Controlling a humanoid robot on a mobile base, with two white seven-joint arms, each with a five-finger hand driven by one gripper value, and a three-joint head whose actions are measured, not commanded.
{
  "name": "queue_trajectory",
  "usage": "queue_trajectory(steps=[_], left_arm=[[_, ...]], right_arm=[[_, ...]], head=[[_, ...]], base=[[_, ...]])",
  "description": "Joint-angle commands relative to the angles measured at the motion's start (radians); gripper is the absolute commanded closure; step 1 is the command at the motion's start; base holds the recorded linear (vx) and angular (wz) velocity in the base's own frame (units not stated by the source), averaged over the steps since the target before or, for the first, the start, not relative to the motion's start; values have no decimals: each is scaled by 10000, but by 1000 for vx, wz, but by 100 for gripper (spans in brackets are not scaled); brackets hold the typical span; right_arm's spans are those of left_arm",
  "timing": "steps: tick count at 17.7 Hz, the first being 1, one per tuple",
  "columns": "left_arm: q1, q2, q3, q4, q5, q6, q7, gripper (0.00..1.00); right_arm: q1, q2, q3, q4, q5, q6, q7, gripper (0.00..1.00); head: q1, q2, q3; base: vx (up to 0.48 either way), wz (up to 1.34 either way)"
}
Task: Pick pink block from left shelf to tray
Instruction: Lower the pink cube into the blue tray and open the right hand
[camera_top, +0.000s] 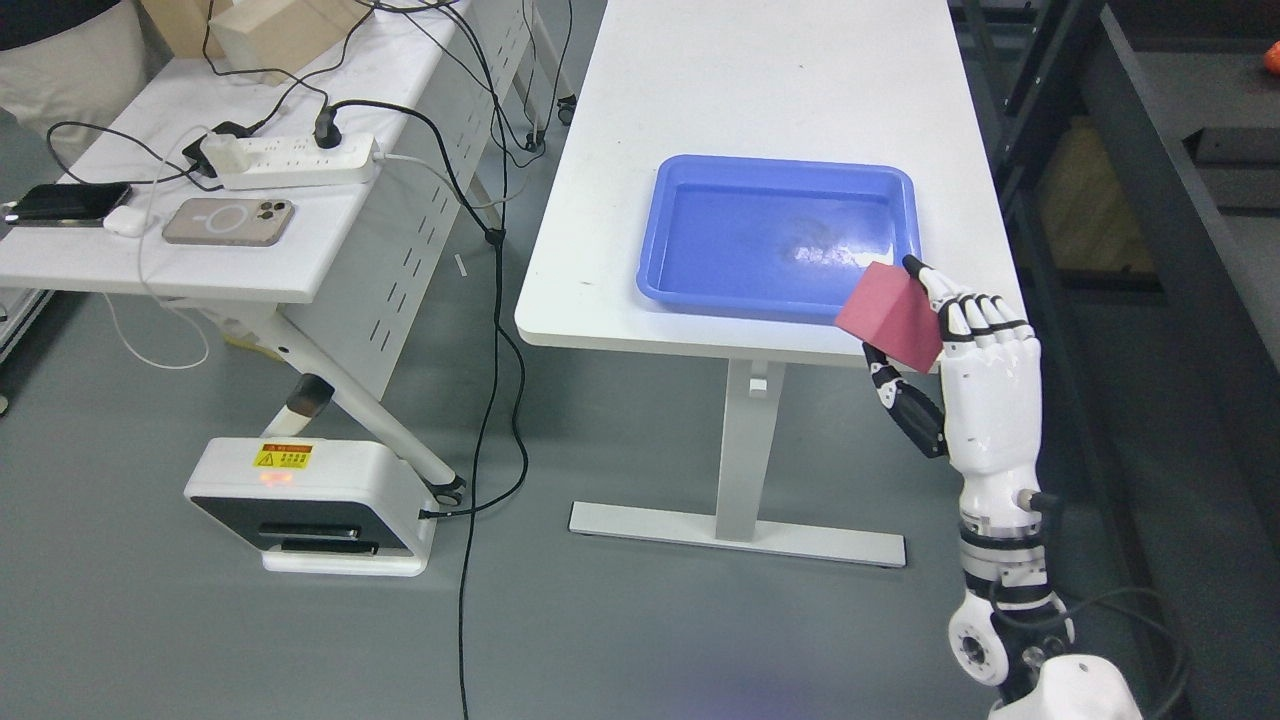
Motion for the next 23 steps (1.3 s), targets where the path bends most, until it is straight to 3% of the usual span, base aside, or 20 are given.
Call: queue_trajectory(steps=[1,3,11,13,20,23], left_arm=[[-292,175,0,-175,0,-6,5,0],[-292,175,0,-175,0,-6,5,0],[-292,175,0,-175,0,-6,5,0],[-307,175,0,-175,0,-6,5,0],[-292,175,0,-175,0,-6,5,0],[-292,175,0,-175,0,-6,5,0]], right_arm=[[-11,123,349,206,308,26,936,95],[-12,245,395,330,324,42,1506,95],[142,353,609,391,677,57,1828,92],[203,353,625,407,677,57,2288,83],[417,322,610,407,631,11,3133,67],[418,353,564,407,478,57,3514,50]], head=[[0,0,0],[0,0,0],[0,0,0],[0,0,0],[0,0,0],[0,0,0]], base=[[258,0],[275,0],[273,-66],[217,-119],[177,-37],[97,0]])
